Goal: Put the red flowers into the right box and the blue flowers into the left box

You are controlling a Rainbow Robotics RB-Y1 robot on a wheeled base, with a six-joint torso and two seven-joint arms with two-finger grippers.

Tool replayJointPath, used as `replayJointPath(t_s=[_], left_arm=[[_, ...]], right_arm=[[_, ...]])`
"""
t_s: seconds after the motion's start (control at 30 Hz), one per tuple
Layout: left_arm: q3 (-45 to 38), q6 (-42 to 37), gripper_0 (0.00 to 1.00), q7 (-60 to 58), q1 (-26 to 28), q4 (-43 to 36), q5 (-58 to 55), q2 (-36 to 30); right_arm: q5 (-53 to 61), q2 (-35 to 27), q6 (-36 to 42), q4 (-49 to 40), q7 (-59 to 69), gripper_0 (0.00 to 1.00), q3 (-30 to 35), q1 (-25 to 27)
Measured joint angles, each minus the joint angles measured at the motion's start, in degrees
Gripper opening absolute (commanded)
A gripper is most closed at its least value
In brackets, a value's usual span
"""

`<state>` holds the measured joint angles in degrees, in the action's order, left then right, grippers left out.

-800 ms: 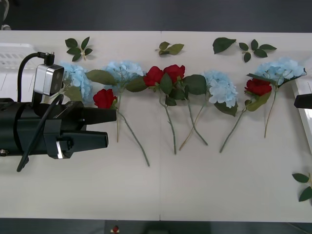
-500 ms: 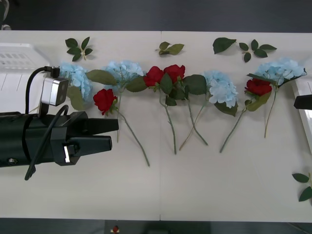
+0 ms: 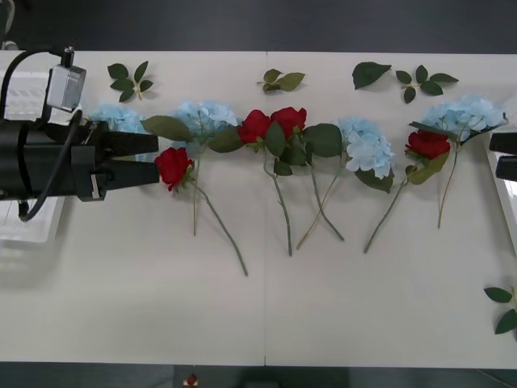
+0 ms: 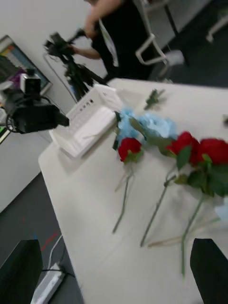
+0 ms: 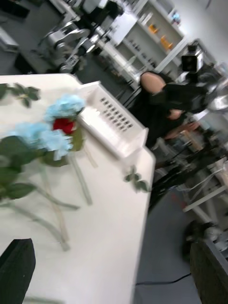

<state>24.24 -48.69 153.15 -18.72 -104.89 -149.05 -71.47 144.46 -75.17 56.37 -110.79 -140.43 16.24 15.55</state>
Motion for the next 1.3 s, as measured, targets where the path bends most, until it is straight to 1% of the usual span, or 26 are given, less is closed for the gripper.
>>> replayJointPath(t_s=[0.13, 0.2, 0.27, 0.3, 0.33, 0.4, 0.43, 0.6, 0.67, 0.77, 0.87, 1.1, 1.2, 1.3], left_arm=[[0.0, -0.05, 0.94, 0.0, -3.46, 6.15, 8.68, -0.39], [0.0, -0.12, 0.94, -0.03, -4.59, 8.21, 13.28, -0.39], [0.0, -0.54, 0.94, -0.93, -5.53, 9.87, 18.94, -0.39], [0.0, -1.13, 0.94, -2.8, -5.96, 10.58, 21.41, -0.39], [0.0, -1.69, 0.94, -5.6, -6.37, 11.32, 23.63, -0.39], [0.0, -2.77, 0.94, -11.87, -7.22, 12.81, 27.84, -0.39], [0.0, -3.35, 0.94, -14.16, -7.7, 13.59, 30.05, -0.39], [-0.01, -7.35, 0.94, -15.06, -10.36, 17.37, 42.74, -0.38], [-0.01, -9.55, 0.94, -15.75, -11.5, 18.88, 47.54, -0.38], [-0.01, -10.51, 0.94, -17.42, -12.78, 20.46, 54.54, -0.16], [-0.02, -10.5, 0.94, -18.66, -14.0, 22.12, 61.2, 1.49], [-0.03, -10.5, 0.94, -19.48, -17.51, 29.33, 72.58, 8.93], [-0.04, -10.49, 0.94, -19.48, -18.72, 31.95, 75.51, 11.73], [-0.03, -10.49, 0.94, -19.48, -19.35, 33.52, 78.48, 13.81]], right_arm=[[-13.99, -2.04, -5.66, -3.17, 27.97, 0.91, 0.0, -0.05], [-20.73, -2.16, -5.88, -4.66, 35.93, 0.91, 0.0, -0.49], [-30.22, -2.15, -5.65, -6.5, 44.49, 0.92, -0.17, -1.7], [-34.59, -2.15, -5.66, -7.4, 50.2, 0.98, -0.58, -2.57], [-37.49, -2.15, -5.66, -8.03, 56.53, 1.0, -1.34, -3.6], [-41.05, -2.14, -5.65, -8.45, 67.5, 1.0, -3.82, -6.12], [-42.47, -2.14, -5.63, -8.4, 70.93, 1.0, -5.41, -7.66], [-51.65, -1.52, -2.81, -5.96, 73.16, 1.0, -15.56, -17.11], [-54.6, -0.39, -1.41, -3.96, 77.21, 1.0, -19.41, -21.32], [-59.34, 1.86, 1.61, -0.82, 86.92, 1.0, -23.72, -27.21], [-63.08, 4.07, 3.42, 2.41, 89.82, 1.0, -26.86, -31.91], [-70.44, 6.52, 3.81, 11.91, 93.94, 1.0, -35.25, -40.88], [-72.51, 7.43, 3.81, 15.81, 95.6, 1.0, -37.3, -43.4], [-74.77, 8.93, 3.81, 19.57, 95.6, 1.0, -37.72, -44.72]])
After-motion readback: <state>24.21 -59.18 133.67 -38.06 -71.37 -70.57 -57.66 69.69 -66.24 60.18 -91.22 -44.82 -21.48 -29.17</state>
